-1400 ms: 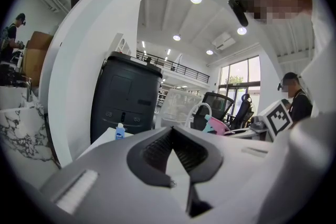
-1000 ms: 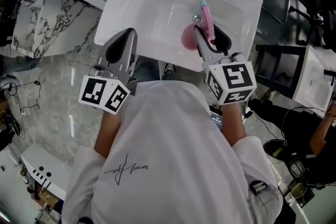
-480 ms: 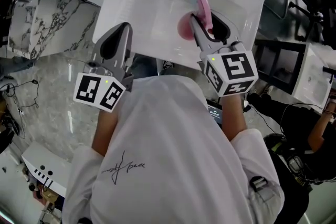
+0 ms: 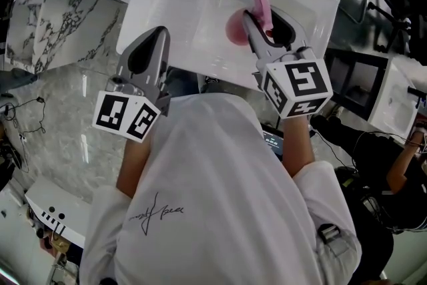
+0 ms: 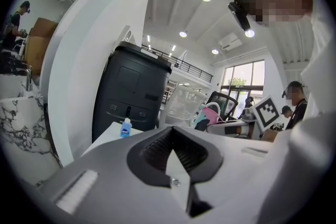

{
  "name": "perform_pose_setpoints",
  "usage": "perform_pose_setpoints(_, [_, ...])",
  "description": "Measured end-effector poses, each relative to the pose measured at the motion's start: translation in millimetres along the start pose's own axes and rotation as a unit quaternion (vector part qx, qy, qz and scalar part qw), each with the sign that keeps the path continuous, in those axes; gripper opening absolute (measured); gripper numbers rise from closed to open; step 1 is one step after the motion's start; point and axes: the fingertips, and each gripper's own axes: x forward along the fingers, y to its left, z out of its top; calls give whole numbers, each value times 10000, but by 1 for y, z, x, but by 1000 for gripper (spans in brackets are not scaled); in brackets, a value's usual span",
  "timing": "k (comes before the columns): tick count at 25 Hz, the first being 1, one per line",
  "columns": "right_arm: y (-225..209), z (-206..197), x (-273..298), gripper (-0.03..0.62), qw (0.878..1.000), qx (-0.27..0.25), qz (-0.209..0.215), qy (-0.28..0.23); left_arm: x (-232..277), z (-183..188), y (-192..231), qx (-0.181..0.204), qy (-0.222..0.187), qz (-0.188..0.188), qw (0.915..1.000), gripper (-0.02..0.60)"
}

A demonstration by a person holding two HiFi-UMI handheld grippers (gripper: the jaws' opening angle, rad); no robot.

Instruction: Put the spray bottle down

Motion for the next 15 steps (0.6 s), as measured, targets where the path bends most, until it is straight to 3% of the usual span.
perform_pose_setpoints(15, [-19,12,27,133,9999,-54,-116,16,7,0,18,-79,114,64,9999,54])
